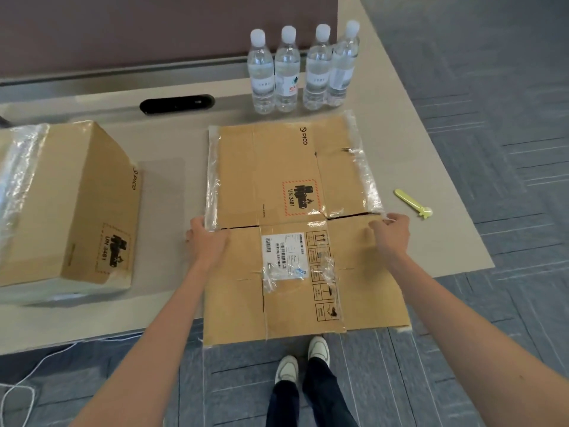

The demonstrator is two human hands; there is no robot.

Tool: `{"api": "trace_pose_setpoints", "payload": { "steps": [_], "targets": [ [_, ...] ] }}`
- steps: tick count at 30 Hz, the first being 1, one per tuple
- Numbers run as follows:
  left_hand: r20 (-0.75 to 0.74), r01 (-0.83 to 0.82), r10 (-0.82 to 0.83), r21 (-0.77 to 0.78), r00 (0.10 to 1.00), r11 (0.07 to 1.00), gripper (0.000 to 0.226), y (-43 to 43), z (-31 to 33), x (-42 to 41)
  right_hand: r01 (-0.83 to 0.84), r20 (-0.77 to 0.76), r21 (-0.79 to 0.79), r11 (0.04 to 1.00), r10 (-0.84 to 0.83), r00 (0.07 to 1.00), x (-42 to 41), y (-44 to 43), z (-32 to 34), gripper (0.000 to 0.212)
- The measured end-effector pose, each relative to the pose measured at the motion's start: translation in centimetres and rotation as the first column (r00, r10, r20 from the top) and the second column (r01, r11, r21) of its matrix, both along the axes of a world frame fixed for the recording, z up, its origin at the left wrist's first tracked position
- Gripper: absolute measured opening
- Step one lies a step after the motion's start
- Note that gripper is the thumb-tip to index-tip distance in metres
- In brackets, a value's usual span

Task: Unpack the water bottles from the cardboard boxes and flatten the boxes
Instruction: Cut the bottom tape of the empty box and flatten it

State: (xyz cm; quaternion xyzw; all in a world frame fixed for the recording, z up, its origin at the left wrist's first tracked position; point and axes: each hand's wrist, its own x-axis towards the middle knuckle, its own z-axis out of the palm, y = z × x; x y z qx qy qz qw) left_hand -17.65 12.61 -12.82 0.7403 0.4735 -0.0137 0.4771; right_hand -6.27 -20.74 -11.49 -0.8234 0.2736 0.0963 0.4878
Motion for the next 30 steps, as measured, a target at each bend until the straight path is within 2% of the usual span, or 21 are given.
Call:
{"api": "trace_pose_setpoints", "payload": {
  "steps": [2,5,8,10,12,20,25,30],
  "targets": [
    [0.029,-0.045,0.047,-0.053,0.998,0.998,0.075,0.1,0.3,0.1,0.013,0.04,0.0,1.0,-0.013,0.999,0.5,-0.1,0.2,0.042],
    [0.063,-0.113,0.125,-0.167,0.99,0.979,0.064,0.9,0.2,-0.1,-0.107,0.034,-0.055,0.993,0.109,0.993,1.1,0.3,0.9,0.022],
    [0.062,-0.074,0.088,-0.201,0.994,0.977,0.038,1.1,0.8,0.4,-0.263,-0.065,-0.186,0.947,0.255,0.965,0.8,0.9,1.3,0.036],
    [0.084,-0.03,0.048,-0.209,0.995,0.977,0.018,0.6,1.7,0.5,-0.3,-0.086,-0.205,0.932,0.288,0.954,0.2,1.3,1.6,0.047],
    [0.11,0.007,0.02,-0.232,0.994,0.973,0.018,-0.2,2.6,0.2,-0.3,-0.065,-0.216,0.929,0.292,0.954,-0.4,1.4,2.0,0.055],
    [0.213,0.153,-0.15,0.001,0.965,0.988,0.03,-2.8,5.6,-2.7,-0.175,0.046,-0.336,0.925,0.202,0.978,-3.7,-0.1,4.8,0.039],
    [0.277,0.166,-0.181,0.076,0.944,0.983,0.026,-5.0,8.4,-3.3,-0.101,0.119,-0.317,0.943,0.145,0.982,-5.8,-1.5,6.3,0.039],
    [0.242,0.208,-0.234,0.127,0.942,0.97,0.028,-8.2,10.6,-4.1,-0.023,0.169,-0.28,0.96,0.073,0.983,-8.6,-4.9,7.9,0.041]
  ]
}}
